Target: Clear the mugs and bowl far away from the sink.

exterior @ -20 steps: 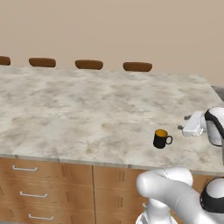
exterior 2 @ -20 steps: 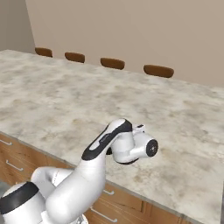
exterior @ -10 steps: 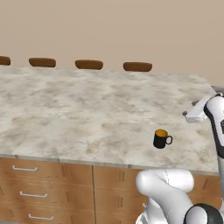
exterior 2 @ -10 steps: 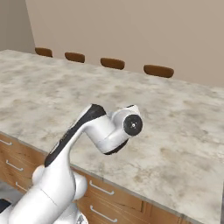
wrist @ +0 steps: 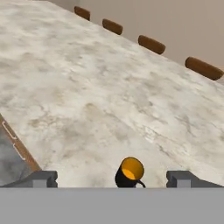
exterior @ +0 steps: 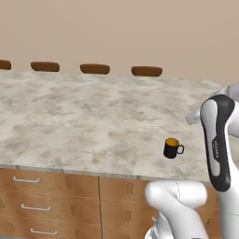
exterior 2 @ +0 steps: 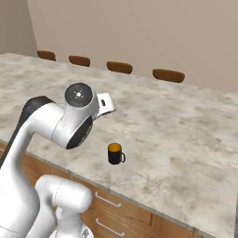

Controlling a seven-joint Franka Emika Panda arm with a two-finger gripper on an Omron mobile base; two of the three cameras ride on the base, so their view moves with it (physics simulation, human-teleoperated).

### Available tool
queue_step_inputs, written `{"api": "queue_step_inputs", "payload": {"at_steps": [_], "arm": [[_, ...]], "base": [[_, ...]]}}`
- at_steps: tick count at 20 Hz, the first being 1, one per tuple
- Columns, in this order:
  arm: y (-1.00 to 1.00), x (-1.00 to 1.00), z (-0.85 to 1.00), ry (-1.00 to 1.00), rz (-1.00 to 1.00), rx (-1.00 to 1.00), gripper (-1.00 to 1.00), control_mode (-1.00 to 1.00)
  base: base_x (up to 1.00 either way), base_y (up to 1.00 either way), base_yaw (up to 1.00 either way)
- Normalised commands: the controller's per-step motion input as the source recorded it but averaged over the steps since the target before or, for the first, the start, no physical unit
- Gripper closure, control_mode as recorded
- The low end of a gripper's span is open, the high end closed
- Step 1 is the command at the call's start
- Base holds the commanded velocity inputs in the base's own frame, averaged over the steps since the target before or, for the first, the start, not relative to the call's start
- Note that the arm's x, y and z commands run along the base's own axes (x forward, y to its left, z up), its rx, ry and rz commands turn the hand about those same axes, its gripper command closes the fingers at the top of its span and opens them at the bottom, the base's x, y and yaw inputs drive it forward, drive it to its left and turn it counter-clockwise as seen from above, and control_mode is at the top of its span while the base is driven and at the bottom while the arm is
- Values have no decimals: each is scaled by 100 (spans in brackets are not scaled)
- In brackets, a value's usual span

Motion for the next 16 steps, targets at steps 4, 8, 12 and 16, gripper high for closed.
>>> {"api": "queue_step_inputs", "payload": {"at_steps": [4,8,12,16], "arm": [[23,-32,2,17,-12,-8,-100,-100],[0,-49,-9,-9,-6,-2,-100,-100],[0,-36,-1,3,-40,-1,-100,-100],[0,-27,-1,2,-44,0,-100,-100]], "base": [[0,0,0],[0,0,0],[0,0,0],[0,0,0]]}}
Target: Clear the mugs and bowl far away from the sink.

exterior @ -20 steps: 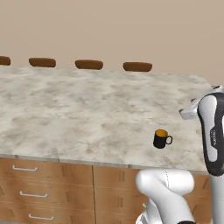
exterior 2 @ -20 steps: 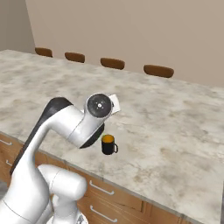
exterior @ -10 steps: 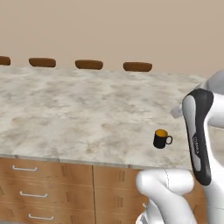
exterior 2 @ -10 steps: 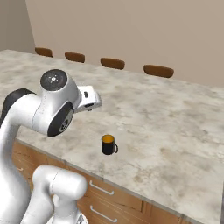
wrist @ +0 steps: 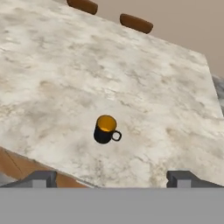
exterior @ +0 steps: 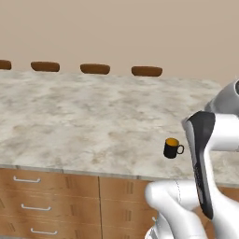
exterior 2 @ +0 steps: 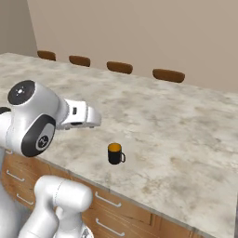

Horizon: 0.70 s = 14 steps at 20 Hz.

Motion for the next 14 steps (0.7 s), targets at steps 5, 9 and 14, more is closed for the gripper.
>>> {"api": "queue_step_inputs", "payload": {"at_steps": [5,9,14], "arm": [[-12,-30,0,0,-20,8,-100,-100],[1,-40,0,0,0,5,-100,-100],[-5,6,0,-1,8,0,-100,100]], "base": [[0,0,0],[0,0,0],[1,-11,-3]]}}
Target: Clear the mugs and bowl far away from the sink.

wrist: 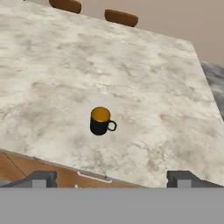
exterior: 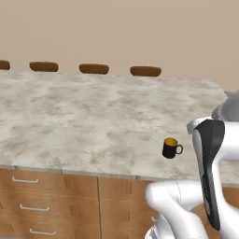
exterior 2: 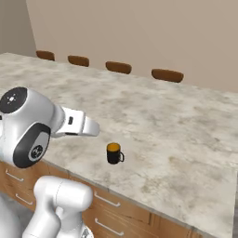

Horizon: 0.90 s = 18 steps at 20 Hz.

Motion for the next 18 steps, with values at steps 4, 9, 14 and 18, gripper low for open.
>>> {"api": "queue_step_inputs", "payload": {"at_steps": [4,9,14,18], "arm": [[0,0,0,0,0,0,-100,100],[0,0,0,0,0,0,-100,100],[0,0,0,0,0,0,-100,100],[0,0,0,0,0,0,-100,100]], "base": [[9,-5,-95],[0,0,-100],[-62,22,-67],[-97,17,-47]]}}
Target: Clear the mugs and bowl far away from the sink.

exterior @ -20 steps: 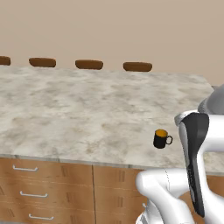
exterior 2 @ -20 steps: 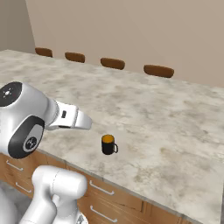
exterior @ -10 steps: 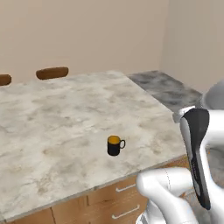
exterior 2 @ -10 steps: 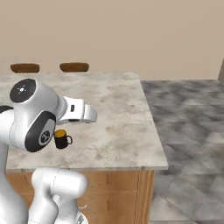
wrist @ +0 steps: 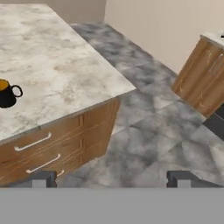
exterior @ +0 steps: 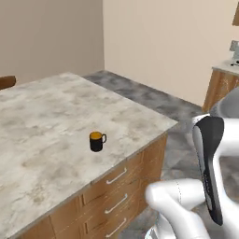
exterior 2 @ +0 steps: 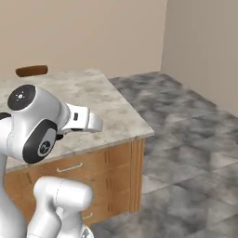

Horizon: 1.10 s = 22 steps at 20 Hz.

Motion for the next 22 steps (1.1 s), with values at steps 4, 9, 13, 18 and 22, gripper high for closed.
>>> {"api": "queue_step_inputs", "payload": {"at_steps": [4,9,13,18,22], "arm": [[0,0,0,0,0,0,-100,100],[0,0,0,0,0,0,-100,100],[0,0,0,0,0,0,-100,100],[0,0,0,0,0,0,-100,100],[0,0,0,0,0,0,-100,100]], "base": [[-3,0,-100],[0,0,-100],[0,0,-100],[0,0,-100],[23,20,-93]]}}
